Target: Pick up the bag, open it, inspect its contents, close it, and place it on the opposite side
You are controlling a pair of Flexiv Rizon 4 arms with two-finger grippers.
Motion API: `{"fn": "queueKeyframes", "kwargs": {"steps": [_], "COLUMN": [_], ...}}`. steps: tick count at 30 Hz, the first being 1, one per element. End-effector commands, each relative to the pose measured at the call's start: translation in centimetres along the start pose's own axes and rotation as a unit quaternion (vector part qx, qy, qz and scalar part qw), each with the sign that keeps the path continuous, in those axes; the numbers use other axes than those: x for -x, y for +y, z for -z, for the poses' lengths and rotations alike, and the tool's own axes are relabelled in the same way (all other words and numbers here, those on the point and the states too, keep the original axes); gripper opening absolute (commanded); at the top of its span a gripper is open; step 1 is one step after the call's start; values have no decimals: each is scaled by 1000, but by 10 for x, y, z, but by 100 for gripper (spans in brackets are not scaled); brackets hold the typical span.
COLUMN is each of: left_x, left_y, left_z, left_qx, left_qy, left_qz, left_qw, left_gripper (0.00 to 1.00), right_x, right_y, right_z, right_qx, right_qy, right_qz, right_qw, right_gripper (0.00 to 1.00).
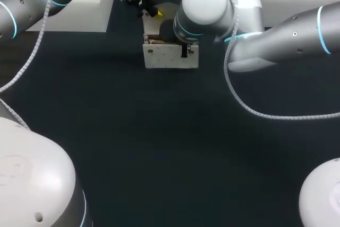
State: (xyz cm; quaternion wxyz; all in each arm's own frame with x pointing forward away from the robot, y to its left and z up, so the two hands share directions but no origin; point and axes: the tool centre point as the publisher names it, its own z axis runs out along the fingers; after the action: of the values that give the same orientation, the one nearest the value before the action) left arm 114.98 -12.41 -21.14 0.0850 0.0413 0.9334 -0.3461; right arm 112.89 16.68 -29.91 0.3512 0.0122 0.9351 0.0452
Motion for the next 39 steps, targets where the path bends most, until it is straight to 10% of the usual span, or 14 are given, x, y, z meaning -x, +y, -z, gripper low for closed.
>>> {"fn": "queueKeyframes", "kwargs": {"steps": [1, 19, 23, 39], "left_x": [-5, -8, -7, -9], "left_y": [-2, 2, 1, -11], "left_z": [3, 1, 2, 4], "left_qx": [-4, -35, -38, -44], "left_qy": [-2, 16, 18, 22], "left_qz": [-6, 10, 8, -19], "left_qw": [1000, 999, 999, 999], "left_gripper": [0, 0, 0, 0], "right_x": [6, -11, -14, -21], "right_y": [6, 0, 1, 1], "right_z": [-5, -24, -24, -29], "right_qx": [-8, -5, 1, 4], "right_qy": [0, 46, 51, 67], "right_qz": [3, -10, -7, -6], "right_qw": [1000, 999, 999, 998], "right_gripper": [0, 0, 100, 100]}}
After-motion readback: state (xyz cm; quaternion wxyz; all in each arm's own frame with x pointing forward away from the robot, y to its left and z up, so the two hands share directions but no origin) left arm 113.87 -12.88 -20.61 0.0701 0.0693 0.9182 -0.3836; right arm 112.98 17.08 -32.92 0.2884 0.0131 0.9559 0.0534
